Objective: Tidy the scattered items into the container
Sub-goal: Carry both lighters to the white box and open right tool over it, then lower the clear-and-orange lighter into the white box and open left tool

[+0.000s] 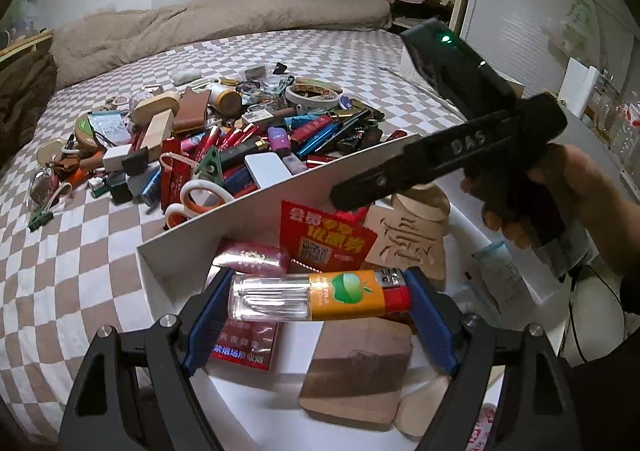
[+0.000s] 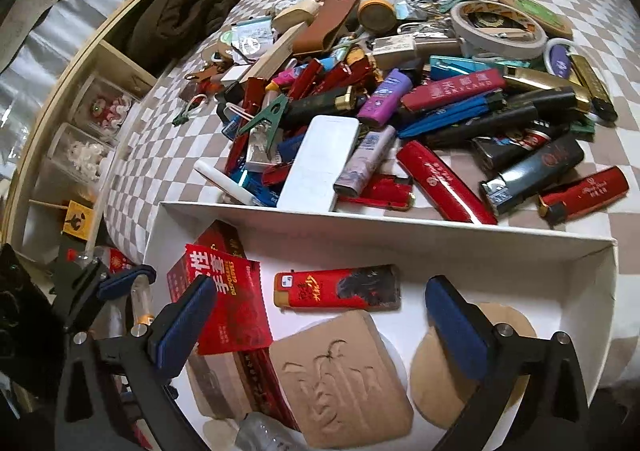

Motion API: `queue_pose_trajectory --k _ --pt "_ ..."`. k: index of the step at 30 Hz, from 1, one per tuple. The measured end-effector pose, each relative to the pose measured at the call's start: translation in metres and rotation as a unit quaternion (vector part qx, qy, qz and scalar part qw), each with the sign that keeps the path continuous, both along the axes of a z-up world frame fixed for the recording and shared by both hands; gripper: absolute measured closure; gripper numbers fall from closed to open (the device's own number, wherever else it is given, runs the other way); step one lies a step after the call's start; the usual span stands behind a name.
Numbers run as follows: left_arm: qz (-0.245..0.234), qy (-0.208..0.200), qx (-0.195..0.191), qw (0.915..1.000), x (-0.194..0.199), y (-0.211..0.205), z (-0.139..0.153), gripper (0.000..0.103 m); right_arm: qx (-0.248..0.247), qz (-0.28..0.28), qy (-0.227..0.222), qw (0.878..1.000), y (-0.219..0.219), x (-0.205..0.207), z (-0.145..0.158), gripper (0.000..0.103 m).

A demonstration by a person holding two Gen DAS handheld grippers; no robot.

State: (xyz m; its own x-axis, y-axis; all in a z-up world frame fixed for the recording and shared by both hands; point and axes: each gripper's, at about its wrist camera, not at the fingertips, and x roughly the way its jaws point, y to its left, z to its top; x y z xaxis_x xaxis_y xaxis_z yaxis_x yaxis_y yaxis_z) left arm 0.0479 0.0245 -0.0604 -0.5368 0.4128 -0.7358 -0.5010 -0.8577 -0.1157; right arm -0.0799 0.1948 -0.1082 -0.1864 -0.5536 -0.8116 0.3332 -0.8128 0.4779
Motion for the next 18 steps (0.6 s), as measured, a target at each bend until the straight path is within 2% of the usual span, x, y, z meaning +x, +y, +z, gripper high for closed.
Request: queue_pose_trajectory --k 10,18 --pt "-0.012 -0.02 0.003 0.9997 0.006 0.003 -0.005 0.019 0.017 0.021 0.023 0.999 0.009 0.018 0.013 0.0" --pt "-0.022 -0.032 0.006 0.9992 0.013 0.001 -0.004 0.019 0.061 0.039 0.077 0.994 0.012 0.03 0.026 0.0"
